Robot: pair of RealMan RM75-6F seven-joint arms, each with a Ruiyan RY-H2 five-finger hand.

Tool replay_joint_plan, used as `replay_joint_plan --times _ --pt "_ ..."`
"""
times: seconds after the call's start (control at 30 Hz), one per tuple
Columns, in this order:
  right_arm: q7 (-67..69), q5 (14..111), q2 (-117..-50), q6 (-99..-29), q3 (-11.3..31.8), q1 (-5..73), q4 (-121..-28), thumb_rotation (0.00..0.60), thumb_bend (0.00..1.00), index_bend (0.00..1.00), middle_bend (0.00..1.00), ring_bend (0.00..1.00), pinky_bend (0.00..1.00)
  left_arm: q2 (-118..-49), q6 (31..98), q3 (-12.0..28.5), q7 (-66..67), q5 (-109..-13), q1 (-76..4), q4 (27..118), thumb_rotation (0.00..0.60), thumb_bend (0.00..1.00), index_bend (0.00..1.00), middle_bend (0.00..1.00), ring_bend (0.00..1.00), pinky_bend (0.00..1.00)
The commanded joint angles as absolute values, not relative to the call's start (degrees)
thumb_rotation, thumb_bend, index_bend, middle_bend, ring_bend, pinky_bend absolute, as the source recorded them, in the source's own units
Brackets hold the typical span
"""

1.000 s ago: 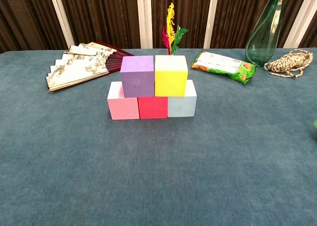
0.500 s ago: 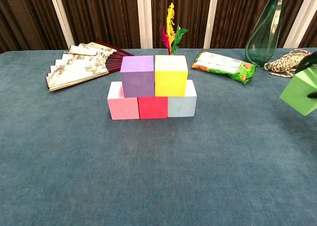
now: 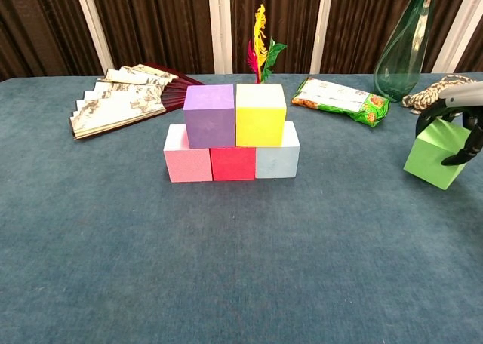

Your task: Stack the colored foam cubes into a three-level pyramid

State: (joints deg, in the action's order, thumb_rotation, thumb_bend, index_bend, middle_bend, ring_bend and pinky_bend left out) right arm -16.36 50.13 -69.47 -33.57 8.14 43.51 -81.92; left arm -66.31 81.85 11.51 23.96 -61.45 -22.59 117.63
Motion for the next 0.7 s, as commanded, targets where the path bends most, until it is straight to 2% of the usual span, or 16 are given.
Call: replay_joint_plan --times 0.03,0.43,0.7 --pt "-14.39 53.63 -70.01 -33.68 7.52 43.20 -80.92 0.600 0.31 0.39 0.32 0.37 0.55 -66.39 81.64 11.52 23.92 -61.31 -22.63 117.51 0.600 0.17 0.00 0.04 0.00 0.00" --pt "-5.31 69.96 -69.31 -37.32 7.12 41.78 -79.36 0.600 0.31 0.39 0.32 0.36 0.54 -66.67 81.56 11.56 23.66 -61.56 -22.51 117.59 0.600 0.17 0.00 0.04 0.00 0.00" --pt "1.34 86.24 -69.27 -41.11 2.87 42.90 -73.84 0.600 0.31 0.39 0.32 0.36 0.51 -66.96 81.47 11.60 23.68 -61.33 -22.46 117.41 0.600 0.17 0.00 0.04 0.00 0.00"
